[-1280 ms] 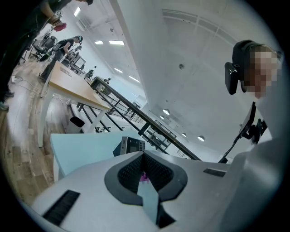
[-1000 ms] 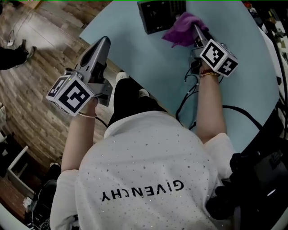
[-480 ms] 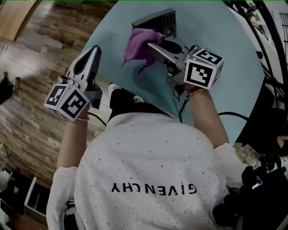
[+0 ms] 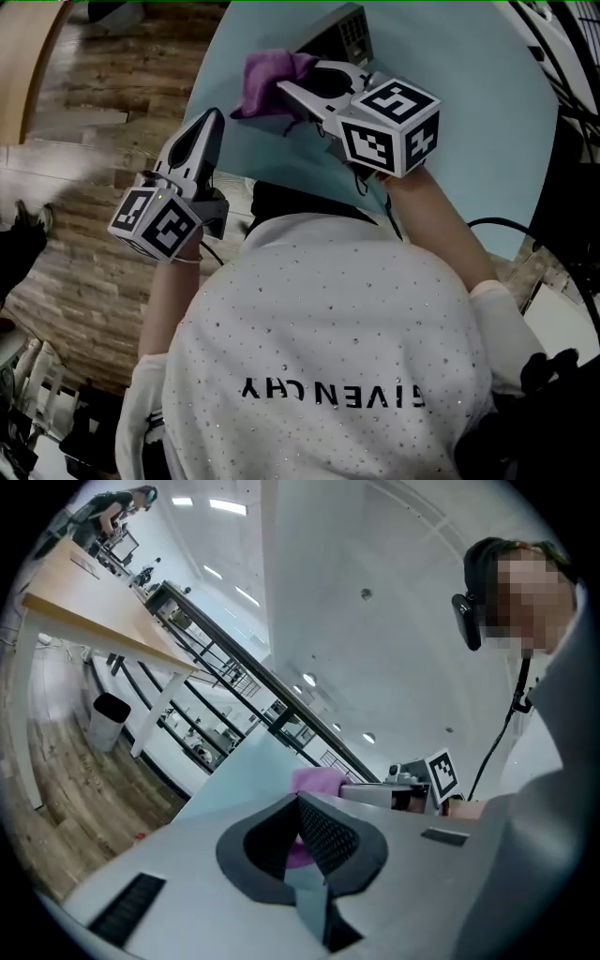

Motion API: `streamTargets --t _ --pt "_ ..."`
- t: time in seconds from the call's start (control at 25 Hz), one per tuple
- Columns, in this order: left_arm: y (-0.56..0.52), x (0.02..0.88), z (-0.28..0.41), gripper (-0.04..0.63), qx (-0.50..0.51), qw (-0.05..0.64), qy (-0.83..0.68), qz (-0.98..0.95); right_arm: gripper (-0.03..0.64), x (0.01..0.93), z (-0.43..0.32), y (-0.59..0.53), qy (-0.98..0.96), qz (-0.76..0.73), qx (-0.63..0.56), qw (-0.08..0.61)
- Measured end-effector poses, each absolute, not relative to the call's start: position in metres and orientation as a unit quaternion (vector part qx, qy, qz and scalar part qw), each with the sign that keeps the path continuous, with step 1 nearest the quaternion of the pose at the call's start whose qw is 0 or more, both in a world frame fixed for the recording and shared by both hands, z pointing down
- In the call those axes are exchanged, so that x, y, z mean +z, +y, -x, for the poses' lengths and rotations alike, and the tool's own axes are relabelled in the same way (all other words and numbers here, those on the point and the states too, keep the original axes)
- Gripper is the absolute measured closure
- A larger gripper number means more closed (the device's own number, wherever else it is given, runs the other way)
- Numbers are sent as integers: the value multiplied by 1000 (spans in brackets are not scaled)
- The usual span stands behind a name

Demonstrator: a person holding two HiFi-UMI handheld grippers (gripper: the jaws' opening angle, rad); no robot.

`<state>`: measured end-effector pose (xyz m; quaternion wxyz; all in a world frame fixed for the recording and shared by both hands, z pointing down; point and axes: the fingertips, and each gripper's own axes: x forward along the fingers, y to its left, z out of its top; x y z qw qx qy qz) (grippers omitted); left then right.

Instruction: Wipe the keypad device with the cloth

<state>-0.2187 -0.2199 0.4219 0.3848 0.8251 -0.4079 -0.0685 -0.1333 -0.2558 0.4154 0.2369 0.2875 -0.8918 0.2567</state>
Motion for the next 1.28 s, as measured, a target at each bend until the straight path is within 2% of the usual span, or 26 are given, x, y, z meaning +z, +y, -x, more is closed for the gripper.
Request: streamTargets --t 0.16,0.48,0.72,0.8,1.0,1.08,1.28 --pt "-231 417 213 594 -68 385 -394 -832 543 434 120 -245 -886 -289 236 276" --pt "-237 413 210 594 -78 388 -378 -837 543 461 110 -223 -886 -279 251 272" --pt "-234 412 219 594 -85 393 -380 -833 543 473 108 -213 -870 -263 274 315" --pt "-232 413 224 594 -89 392 -385 -831 545 448 122 -216 -887 -235 267 295" --pt "-223 412 241 594 -97 395 -402 -820 544 319 166 -253 -953 -195 164 163" --pt "-218 412 251 594 -99 397 -413 -814 543 286 175 -274 -961 -204 115 149" --pt "-206 405 271 594 -107 384 -444 -803 543 314 183 -294 -941 -204 28 270"
